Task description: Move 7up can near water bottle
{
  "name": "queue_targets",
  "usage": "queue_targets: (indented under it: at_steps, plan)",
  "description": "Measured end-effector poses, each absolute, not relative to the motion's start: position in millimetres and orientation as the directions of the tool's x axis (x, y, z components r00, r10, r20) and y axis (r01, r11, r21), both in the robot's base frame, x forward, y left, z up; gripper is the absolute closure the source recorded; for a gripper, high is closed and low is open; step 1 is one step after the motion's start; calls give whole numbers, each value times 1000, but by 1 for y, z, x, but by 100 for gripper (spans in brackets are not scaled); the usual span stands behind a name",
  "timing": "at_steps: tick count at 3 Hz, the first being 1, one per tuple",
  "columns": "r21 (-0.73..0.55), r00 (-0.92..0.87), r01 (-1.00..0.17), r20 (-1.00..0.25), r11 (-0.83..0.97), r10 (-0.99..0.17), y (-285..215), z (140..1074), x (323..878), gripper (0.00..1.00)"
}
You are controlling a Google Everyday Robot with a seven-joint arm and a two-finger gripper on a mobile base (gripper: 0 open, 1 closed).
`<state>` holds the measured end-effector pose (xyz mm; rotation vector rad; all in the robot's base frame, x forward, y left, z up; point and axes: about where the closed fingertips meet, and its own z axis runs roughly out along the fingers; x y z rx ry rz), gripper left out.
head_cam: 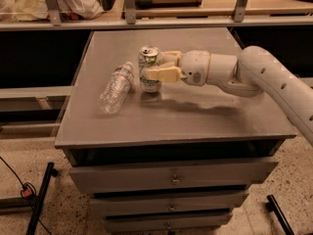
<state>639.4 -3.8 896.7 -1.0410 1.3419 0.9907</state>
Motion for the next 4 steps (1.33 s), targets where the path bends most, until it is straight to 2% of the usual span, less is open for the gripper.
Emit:
queue_targets:
  at_steps: [2, 3, 4]
  plan:
    - [-15, -4, -968, -997, 251, -74, 3, 891, 638, 12]
    - [-5, -14, -971, -997, 239, -77, 4, 889, 636, 0]
    - [4, -23, -974, -996, 228, -82, 3, 888, 634, 0]
